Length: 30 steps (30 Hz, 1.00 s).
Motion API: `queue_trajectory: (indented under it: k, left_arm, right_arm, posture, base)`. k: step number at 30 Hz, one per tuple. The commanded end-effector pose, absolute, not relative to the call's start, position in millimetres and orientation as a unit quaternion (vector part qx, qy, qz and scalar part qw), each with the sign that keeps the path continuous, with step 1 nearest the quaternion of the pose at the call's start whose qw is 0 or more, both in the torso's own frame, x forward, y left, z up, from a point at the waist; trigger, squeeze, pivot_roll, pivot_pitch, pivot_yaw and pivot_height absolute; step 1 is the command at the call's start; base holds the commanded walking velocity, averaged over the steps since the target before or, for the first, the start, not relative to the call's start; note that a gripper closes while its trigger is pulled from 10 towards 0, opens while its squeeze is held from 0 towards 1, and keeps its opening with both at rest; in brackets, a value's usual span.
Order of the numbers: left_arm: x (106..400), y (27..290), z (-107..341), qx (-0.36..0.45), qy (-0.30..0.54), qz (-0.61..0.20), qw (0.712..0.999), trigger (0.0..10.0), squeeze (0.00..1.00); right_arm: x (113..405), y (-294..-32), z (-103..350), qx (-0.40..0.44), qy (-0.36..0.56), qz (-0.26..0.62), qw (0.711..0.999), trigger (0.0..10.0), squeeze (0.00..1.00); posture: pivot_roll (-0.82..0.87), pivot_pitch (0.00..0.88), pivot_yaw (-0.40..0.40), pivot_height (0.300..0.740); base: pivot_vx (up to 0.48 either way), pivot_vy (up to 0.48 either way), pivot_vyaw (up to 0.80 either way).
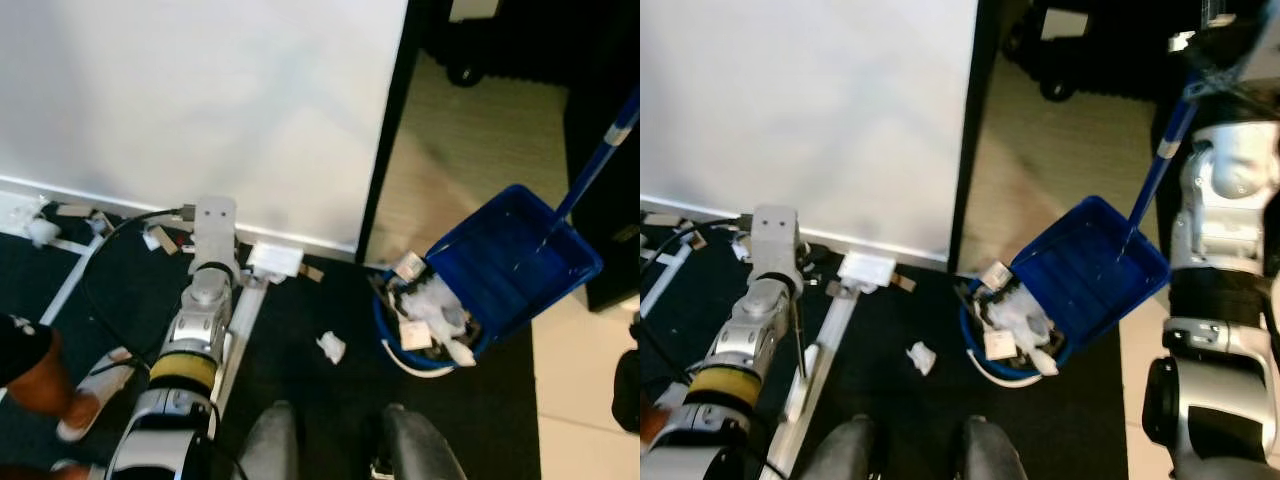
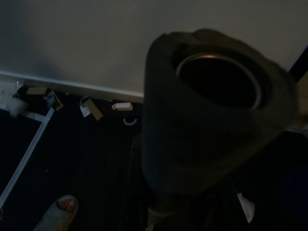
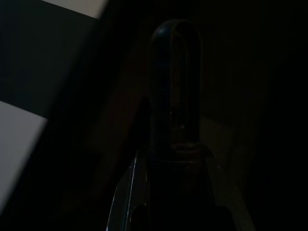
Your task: Sweep floor
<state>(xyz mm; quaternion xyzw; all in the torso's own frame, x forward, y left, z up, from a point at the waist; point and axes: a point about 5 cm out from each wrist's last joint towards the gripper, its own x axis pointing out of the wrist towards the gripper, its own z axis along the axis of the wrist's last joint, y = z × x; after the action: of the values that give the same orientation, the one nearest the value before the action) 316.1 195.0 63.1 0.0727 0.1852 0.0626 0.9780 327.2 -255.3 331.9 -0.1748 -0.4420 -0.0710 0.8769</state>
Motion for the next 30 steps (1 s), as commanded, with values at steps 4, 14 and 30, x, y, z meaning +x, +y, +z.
queue_trajectory:
  k: [4,14,30]
  left_arm:
    - [315.2,190.7,59.8,0.054,0.189,0.051,0.979,10.0,0.00]
    - [314.9,199.6,61.8,0.057,0.189,0.050,0.979,10.0,0.00]
    - [335.5,226.9,100.5,0.148,0.123,0.076,0.978,10.0,0.00]
  right_arm:
    - [322.0,-291.3,363.4,-0.065,-0.460,-0.136,0.875,10.0,0.00]
    - [327.3,-355.1,377.3,0.172,-0.363,-0.199,0.894,10.0,0.00]
    - [368.5,-271.5,308.2,0.157,-0.243,-0.096,0.953,10.0,0.00]
  posture:
    - [0.00,0.078,-0.012,0.740]
    - [0.00,0.082,-0.009,0.740]
    - [-0.01,0.077,-0.012,0.740]
  base:
    - [0.000,0.000,0.00]
    - [0.000,0.000,0.00]
    - [0.000,0.420,0.00]
